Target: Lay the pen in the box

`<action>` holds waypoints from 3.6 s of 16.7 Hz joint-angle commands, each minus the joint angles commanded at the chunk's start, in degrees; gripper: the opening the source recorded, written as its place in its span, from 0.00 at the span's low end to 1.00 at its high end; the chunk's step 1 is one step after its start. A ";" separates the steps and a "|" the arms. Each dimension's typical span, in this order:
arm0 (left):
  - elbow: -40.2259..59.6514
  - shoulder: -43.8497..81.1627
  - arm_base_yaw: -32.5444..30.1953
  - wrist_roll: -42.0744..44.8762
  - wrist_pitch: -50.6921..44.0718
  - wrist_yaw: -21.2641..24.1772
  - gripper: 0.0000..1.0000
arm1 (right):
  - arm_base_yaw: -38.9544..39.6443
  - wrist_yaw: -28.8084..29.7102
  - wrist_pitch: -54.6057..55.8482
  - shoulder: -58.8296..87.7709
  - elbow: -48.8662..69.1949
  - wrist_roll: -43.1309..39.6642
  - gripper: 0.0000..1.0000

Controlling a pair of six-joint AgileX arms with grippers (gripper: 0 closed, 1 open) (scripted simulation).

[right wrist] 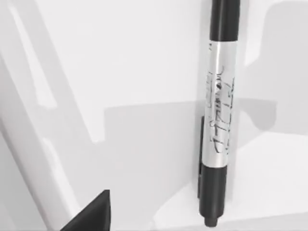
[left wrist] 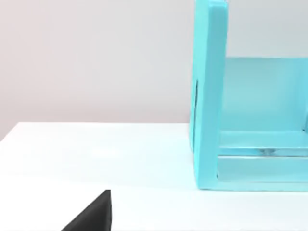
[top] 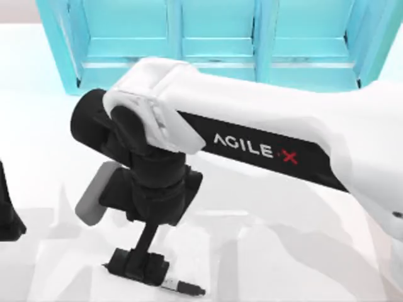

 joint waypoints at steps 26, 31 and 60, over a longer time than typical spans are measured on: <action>0.00 0.00 0.00 0.00 0.00 0.00 1.00 | 2.06 -0.05 20.05 4.46 -15.26 2.14 0.62; 0.00 0.00 0.00 0.00 0.00 0.00 1.00 | 2.06 -0.05 20.05 4.46 -15.26 2.14 0.25; 0.00 0.00 0.00 0.00 0.00 0.00 1.00 | 0.53 4.04 -1.68 -2.86 2.22 0.70 0.00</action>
